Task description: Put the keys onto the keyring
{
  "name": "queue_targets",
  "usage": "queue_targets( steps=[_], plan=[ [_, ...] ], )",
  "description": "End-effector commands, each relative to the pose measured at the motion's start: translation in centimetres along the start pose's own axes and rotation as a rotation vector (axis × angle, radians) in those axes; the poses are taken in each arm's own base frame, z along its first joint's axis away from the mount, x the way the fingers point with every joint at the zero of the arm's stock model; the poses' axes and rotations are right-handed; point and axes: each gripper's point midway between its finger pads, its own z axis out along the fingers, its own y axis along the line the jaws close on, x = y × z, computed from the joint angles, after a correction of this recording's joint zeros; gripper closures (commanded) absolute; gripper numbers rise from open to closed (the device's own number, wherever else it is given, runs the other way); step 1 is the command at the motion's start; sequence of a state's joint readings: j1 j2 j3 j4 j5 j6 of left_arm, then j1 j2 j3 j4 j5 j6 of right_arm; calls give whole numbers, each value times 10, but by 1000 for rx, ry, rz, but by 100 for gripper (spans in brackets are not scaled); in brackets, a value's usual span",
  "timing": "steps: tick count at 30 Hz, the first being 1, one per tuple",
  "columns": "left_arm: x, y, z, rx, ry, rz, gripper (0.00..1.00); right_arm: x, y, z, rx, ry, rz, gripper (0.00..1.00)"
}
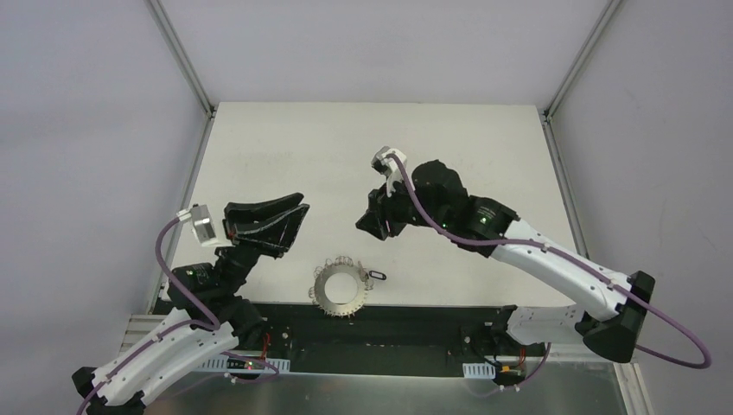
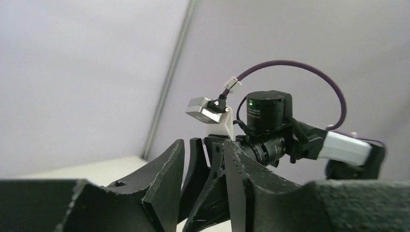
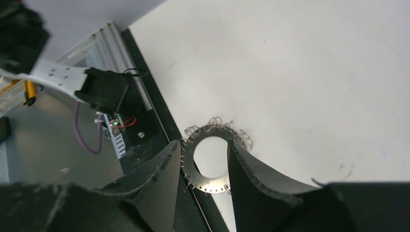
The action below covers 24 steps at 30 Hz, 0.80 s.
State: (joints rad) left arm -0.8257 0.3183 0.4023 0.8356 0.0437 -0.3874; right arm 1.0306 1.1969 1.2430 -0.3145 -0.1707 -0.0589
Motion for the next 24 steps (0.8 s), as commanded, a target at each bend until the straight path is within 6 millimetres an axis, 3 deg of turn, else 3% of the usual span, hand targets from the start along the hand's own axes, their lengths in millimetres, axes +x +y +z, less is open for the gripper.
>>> queue_targets(
  steps=[1, 8, 12, 24],
  plan=[
    [17, 44, -9, -262, 135, 45, 62, 42, -40, 16, 120, 137, 239, 57],
    [64, 88, -40, -490, 342, 78, 51, 121, -69, 46, 191, 345, 376, 57],
    [85, 104, -58, -564, 425, 111, 47, 151, -81, 57, 225, 402, 378, 57],
    [143, 134, -96, -655, 588, 147, 43, 194, -96, 82, 243, 509, 377, 55]
  ],
)
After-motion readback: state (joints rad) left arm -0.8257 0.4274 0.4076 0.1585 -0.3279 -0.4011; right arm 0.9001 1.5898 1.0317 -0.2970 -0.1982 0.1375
